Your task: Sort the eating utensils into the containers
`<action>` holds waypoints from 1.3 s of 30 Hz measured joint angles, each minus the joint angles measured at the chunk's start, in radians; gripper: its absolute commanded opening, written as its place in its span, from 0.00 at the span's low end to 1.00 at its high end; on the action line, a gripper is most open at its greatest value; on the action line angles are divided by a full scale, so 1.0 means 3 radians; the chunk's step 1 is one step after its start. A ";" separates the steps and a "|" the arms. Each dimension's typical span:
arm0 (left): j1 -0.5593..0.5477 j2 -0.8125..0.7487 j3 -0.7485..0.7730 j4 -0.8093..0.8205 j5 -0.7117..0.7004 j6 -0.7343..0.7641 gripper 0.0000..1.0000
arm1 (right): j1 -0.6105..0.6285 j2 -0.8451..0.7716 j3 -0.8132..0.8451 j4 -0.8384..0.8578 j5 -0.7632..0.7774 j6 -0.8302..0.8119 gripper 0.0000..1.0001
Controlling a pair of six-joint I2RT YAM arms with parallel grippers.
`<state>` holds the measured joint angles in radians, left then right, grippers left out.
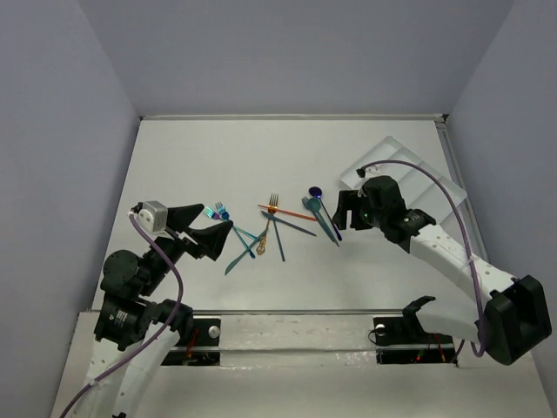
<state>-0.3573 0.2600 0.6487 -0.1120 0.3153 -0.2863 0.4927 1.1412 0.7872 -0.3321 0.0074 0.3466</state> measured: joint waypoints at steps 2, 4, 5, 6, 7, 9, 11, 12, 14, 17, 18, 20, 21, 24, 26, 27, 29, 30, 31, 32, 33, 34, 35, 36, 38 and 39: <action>0.0000 0.0000 0.0000 -0.0001 0.0000 0.0000 0.99 | 0.0000 0.0069 0.0008 0.0005 0.0033 -0.0011 0.77; 0.0000 0.0000 0.0000 -0.0001 -0.0003 0.0000 0.99 | 0.0000 0.0100 0.0008 0.0010 0.0045 -0.0011 0.77; 0.0000 0.0000 0.0000 -0.0003 -0.0004 0.0000 0.99 | 0.0000 0.0102 0.0008 0.0010 0.0046 -0.0011 0.77; 0.0000 0.0000 0.0000 -0.0003 -0.0004 0.0000 0.99 | 0.0000 0.0102 0.0009 0.0011 0.0048 -0.0013 0.77; 0.0000 0.0000 0.0000 -0.0003 -0.0003 0.0000 0.99 | 0.0000 0.0100 0.0011 0.0011 0.0051 -0.0014 0.77; 0.0020 0.0000 0.0000 -0.0003 -0.0003 0.0000 0.99 | 0.0005 0.0099 0.0023 0.0011 0.0056 -0.0015 0.77; 0.0029 -0.0001 0.0000 -0.0003 -0.0005 0.0000 0.99 | 0.0020 0.0085 0.0025 0.0011 0.0062 -0.0018 0.77; 0.0034 -0.0001 0.0000 -0.0003 -0.0005 -0.0001 0.99 | 0.0022 0.0078 0.0025 0.0010 0.0062 -0.0025 0.77; 0.0041 -0.0001 0.0000 -0.0003 -0.0005 -0.0001 0.99 | 0.0025 0.0062 0.0029 0.0011 0.0069 -0.0039 0.73; 0.0041 -0.0001 0.0001 -0.0003 -0.0005 -0.0001 0.99 | 0.0037 0.0149 0.0090 0.0013 0.0102 -0.0071 0.64; 0.0041 -0.0001 0.0000 -0.0003 -0.0005 -0.0001 0.99 | 0.0038 0.0244 0.0139 0.0017 0.0114 -0.0081 0.64; 0.0041 -0.0001 0.0000 -0.0003 -0.0005 -0.0001 0.99 | 0.0041 0.0426 0.0210 0.0039 0.0127 -0.0102 0.63; 0.0041 -0.0001 0.0000 -0.0003 -0.0005 -0.0001 0.99 | 0.0041 0.0538 0.0242 0.0058 0.0132 -0.0113 0.61; 0.0041 0.0000 0.0000 -0.0003 -0.0005 -0.0001 0.99 | 0.0041 0.0791 0.0306 0.0084 0.0164 -0.0139 0.60; 0.0041 -0.0001 0.0000 -0.0001 -0.0004 -0.0001 0.99 | 0.0042 0.0999 0.0395 0.0093 0.0206 -0.0165 0.57; 0.0041 -0.0001 0.0000 -0.0003 -0.0004 -0.0001 0.99 | 0.0042 0.1115 0.0459 0.0093 0.0226 -0.0187 0.55; 0.0041 0.0000 0.0001 -0.0003 -0.0004 -0.0001 0.99 | 0.0042 0.1300 0.0557 0.0109 0.0262 -0.0214 0.47; 0.0041 0.0000 0.0000 -0.0003 -0.0004 -0.0001 0.99 | 0.0043 0.1361 0.0593 0.0116 0.0276 -0.0229 0.46; 0.0041 -0.0001 0.0001 -0.0003 -0.0004 -0.0001 0.99 | 0.0043 0.1443 0.0640 0.0125 0.0294 -0.0244 0.45; 0.0041 -0.0001 0.0000 -0.0003 -0.0004 -0.0001 0.99 | 0.0042 0.1531 0.0696 0.0135 0.0317 -0.0261 0.45; 0.0041 -0.0001 0.0000 -0.0003 -0.0004 -0.0001 0.99 | 0.0042 0.1586 0.0726 0.0150 0.0327 -0.0270 0.44; 0.0041 -0.0001 0.0000 -0.0003 -0.0004 0.0000 0.99 | 0.0043 0.1651 0.0764 0.0163 0.0333 -0.0276 0.44; 0.0041 -0.0001 0.0001 -0.0003 -0.0004 0.0000 0.99 | 0.0043 0.1709 0.0806 0.0165 0.0341 -0.0286 0.43; 0.0041 -0.0001 0.0000 -0.0003 -0.0004 -0.0001 0.99 | 0.0043 0.1773 0.0844 0.0175 0.0341 -0.0296 0.41; 0.0041 -0.0001 0.0000 -0.0003 -0.0004 -0.0001 0.99 | 0.0042 0.1876 0.0898 0.0196 0.0338 -0.0308 0.40; 0.0041 -0.0001 0.0000 -0.0003 -0.0004 -0.0001 0.99 | 0.0042 0.1910 0.0907 0.0200 0.0338 -0.0309 0.40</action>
<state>-0.3450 0.2596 0.6487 -0.1127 0.3141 -0.2867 0.5053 1.7142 1.0592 -0.2722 0.1089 0.2539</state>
